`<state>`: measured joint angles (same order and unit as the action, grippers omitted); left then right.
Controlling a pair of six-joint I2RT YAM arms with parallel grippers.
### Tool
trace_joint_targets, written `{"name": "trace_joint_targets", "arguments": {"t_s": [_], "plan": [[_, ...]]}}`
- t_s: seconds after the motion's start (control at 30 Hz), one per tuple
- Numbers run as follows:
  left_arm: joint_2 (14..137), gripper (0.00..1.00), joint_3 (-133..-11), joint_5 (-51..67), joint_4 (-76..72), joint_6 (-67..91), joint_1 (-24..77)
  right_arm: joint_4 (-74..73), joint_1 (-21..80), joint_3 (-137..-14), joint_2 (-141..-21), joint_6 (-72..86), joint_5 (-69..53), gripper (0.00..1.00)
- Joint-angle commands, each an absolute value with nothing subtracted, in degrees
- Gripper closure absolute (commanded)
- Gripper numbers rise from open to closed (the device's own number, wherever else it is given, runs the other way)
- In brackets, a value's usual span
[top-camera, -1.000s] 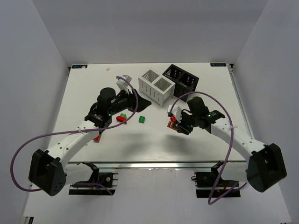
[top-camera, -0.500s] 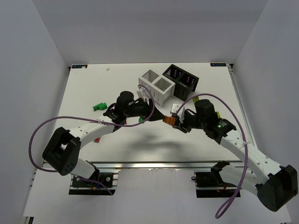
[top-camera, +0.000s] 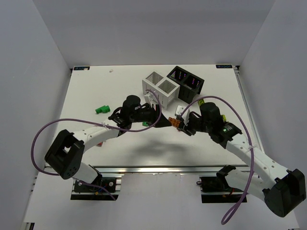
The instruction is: Sort the legos into containers by color
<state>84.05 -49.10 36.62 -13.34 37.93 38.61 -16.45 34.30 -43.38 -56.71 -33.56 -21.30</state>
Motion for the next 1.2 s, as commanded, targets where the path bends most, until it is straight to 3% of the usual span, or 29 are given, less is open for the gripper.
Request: {"name": "trace_joint_targets", "arguments": {"t_s": [0.0,0.07,0.2,0.43,0.77,1.17], "plan": [[84.37,0.4,-50.27,38.4,-13.62,37.26,39.2,-14.5,34.63,-43.24,-55.9,-33.49,-22.59,1.0],[84.55,0.43,-50.1,38.85,-14.32,37.62,39.2,-14.68,34.8,-43.24,-56.07,-33.75,-22.94,1.0],[84.73,0.58,-50.19,39.99,-15.11,37.79,39.37,-14.77,34.89,-43.16,-55.99,-33.84,-23.12,1.0],[84.55,0.71,-50.1,40.52,-15.64,37.79,39.46,-15.2,34.98,-43.15,-56.25,-34.28,-23.73,1.0],[82.27,0.58,-50.63,39.03,-14.15,36.39,39.46,-15.47,35.07,-43.15,-56.51,-34.8,-23.56,1.0],[79.45,0.58,-51.15,35.86,-11.25,33.31,39.37,-15.91,35.07,-43.15,-56.69,-35.33,-24.17,1.0]]}}
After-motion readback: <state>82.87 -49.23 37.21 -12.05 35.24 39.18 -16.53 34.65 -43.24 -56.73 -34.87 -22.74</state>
